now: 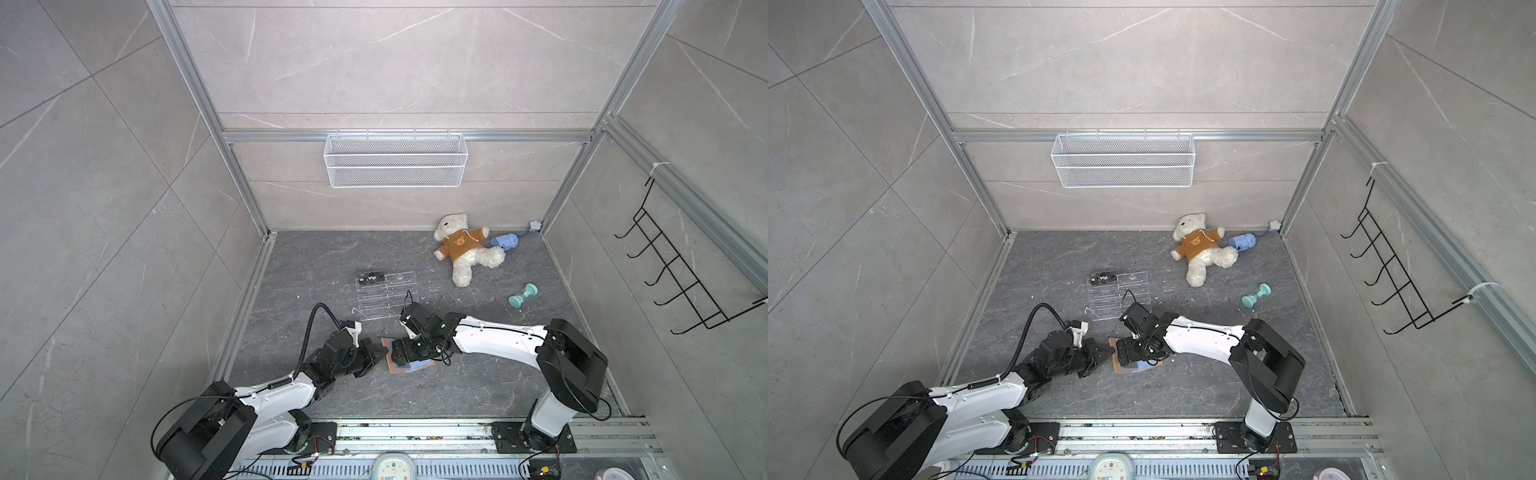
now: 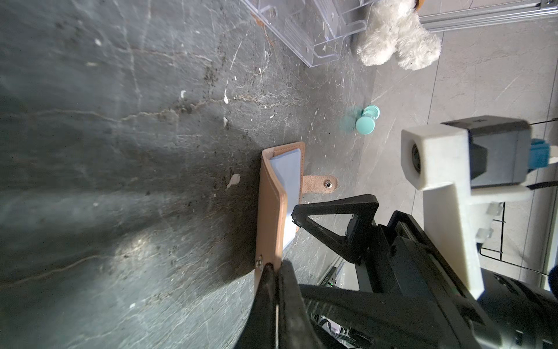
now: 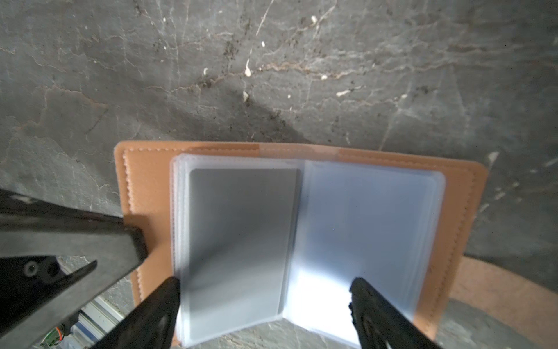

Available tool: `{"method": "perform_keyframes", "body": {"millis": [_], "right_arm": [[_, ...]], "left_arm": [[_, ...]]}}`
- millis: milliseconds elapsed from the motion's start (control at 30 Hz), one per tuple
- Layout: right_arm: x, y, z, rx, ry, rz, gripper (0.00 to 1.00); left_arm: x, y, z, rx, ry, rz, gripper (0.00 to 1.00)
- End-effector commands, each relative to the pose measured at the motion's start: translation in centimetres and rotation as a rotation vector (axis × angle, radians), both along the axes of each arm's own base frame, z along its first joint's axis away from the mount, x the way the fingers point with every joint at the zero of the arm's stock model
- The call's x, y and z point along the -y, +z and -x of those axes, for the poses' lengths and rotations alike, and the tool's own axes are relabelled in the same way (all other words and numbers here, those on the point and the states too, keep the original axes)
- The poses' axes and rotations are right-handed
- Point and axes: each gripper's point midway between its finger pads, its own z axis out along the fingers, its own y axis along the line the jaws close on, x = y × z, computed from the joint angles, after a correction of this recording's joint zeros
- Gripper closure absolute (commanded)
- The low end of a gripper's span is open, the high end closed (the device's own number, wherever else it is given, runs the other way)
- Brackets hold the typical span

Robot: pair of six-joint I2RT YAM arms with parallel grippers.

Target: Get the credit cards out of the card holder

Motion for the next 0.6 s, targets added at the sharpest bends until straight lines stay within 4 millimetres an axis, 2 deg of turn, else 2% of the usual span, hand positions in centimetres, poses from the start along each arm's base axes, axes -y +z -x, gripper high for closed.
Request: {"method": "perform_keyframes", "body": {"millis": [0, 167, 567], "right_arm": [[0.1, 1.0, -0.3, 0.026, -0.011, 0.006, 0.11], [-0.1, 1.8, -0.4, 0.039, -0.009, -0.015, 0.1], [0.2, 0.2, -0.2, 0.012, -0.013, 0.018, 0.11]], "left_arm": [[0.7, 1.6, -0.6, 0.065, -0.017, 0.023, 1.0], [0.6, 1.6, -0.6, 0.067, -0.016, 0.022, 1.0], [0.6, 1.5, -0.6, 0.066, -0.019, 0.016, 1.0]]}}
